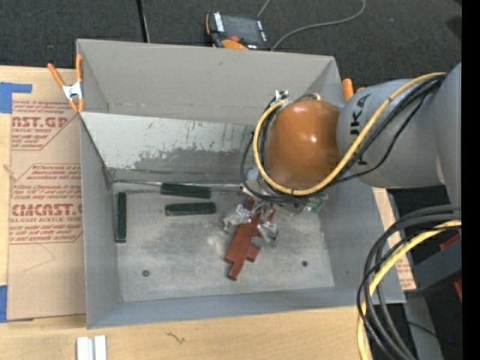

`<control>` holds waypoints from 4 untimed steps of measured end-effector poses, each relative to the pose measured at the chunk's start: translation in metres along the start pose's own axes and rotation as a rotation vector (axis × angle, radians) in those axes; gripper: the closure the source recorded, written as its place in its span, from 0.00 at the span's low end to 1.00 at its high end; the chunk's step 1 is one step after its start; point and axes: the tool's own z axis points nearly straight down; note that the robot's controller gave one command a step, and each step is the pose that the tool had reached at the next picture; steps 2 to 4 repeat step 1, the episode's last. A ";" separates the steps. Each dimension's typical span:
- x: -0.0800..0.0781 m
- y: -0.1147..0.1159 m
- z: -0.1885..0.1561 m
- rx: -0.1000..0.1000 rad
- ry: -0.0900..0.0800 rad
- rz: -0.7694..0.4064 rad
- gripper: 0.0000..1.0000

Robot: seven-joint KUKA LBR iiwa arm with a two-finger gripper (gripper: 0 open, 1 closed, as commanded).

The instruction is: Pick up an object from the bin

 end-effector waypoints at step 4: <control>-0.003 -0.001 -0.094 0.007 -0.004 0.001 1.00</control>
Offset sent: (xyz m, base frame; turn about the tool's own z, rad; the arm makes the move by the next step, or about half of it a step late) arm -0.0001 0.0001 0.0892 0.0000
